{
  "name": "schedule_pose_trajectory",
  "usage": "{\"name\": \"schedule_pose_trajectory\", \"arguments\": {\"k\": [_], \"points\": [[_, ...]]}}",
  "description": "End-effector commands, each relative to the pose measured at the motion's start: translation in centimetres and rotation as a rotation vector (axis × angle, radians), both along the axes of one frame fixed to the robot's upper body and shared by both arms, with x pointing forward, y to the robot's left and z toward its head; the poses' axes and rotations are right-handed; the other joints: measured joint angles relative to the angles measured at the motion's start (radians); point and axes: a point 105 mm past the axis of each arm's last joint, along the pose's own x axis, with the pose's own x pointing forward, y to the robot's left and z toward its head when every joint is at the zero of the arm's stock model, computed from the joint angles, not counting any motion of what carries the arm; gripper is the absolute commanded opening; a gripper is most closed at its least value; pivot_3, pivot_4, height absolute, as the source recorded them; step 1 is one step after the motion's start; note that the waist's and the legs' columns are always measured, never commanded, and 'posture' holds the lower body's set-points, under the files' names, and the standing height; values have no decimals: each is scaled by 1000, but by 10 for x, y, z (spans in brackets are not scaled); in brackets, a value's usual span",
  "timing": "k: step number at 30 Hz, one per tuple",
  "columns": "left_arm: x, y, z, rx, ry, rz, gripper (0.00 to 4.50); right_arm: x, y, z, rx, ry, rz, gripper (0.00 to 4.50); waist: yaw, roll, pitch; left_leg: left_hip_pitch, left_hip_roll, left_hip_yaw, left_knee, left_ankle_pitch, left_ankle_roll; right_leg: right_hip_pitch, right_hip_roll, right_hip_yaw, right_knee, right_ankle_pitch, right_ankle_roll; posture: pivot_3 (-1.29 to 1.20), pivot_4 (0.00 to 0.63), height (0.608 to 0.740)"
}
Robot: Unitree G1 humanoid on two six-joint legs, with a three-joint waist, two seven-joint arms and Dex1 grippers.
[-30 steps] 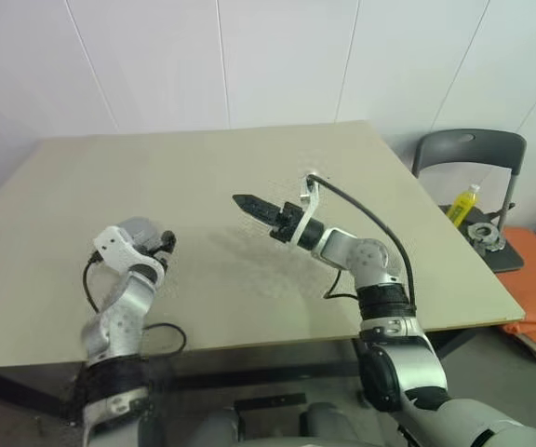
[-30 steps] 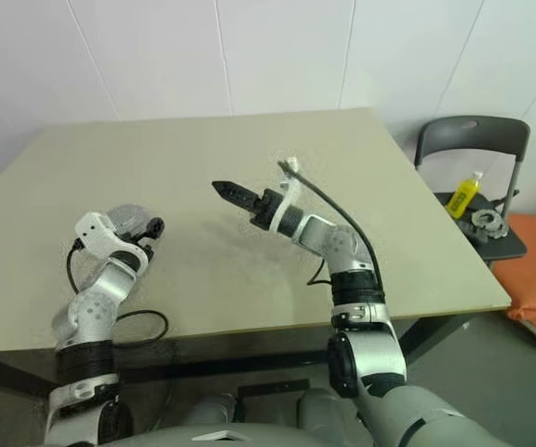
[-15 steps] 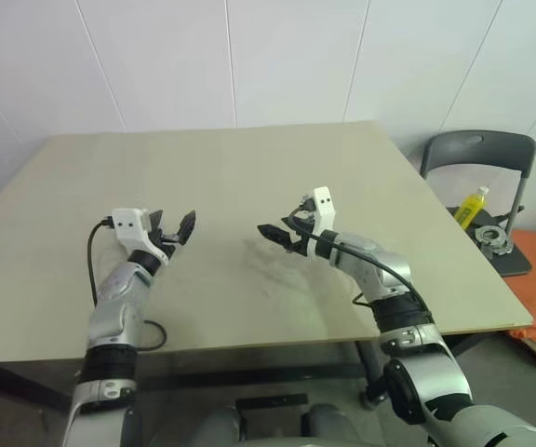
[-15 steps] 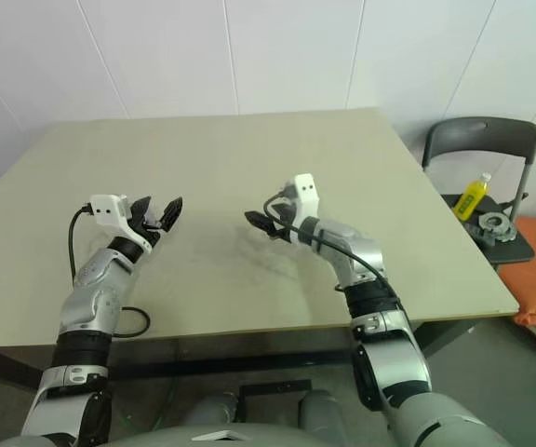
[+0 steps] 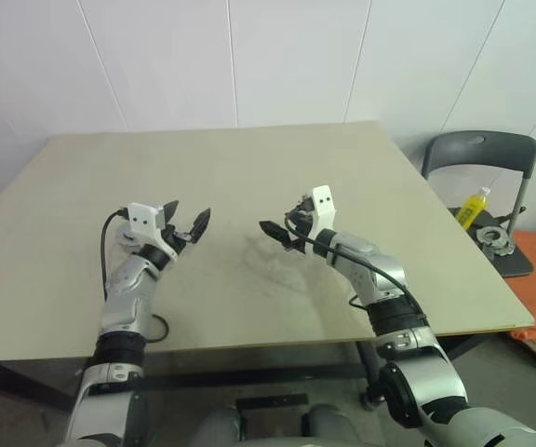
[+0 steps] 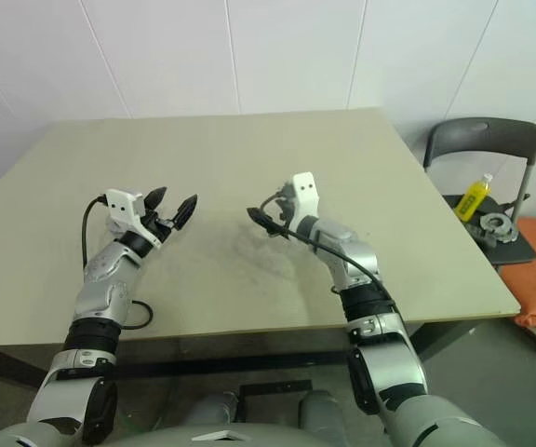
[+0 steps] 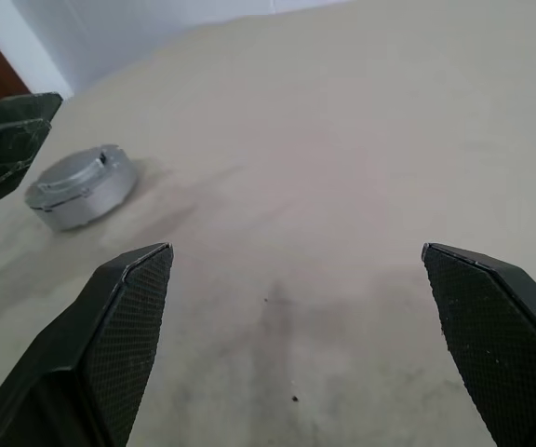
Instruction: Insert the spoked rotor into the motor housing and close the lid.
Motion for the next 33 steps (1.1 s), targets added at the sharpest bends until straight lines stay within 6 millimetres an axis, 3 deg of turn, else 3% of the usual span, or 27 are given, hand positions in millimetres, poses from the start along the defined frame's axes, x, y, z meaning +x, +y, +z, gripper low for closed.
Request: {"name": "schedule_pose_trajectory", "arguments": {"k": [1,6,18,33], "points": [[6,-11,21,-8,-77,-18,4461,5,-2,16,-19,-80,-19,4500,1,0,0,0,0,0,0,0,0,0,0,0,0,0,0,0,0,740],[7,-33,18,6,-72,-109,4461,5,-18,24,7,-103,-65,4500,3,0,0,0,0,0,0,0,0,2,0,0,0,0,0,0,0,740],[-2,-38,13,6,-71,-208,4461,2,-50,24,-77,-243,-173,4500,0,0,0,0,0,0,0,0,0,2,0,0,0,0,0,0,0,740],[-7,-48,4,53,-59,-302,4461,-26,-39,11,-91,-247,-11,4500,3,0,0,0,0,0,0,0,0,2,0,0,0,-2,2,0,0,740]]}}
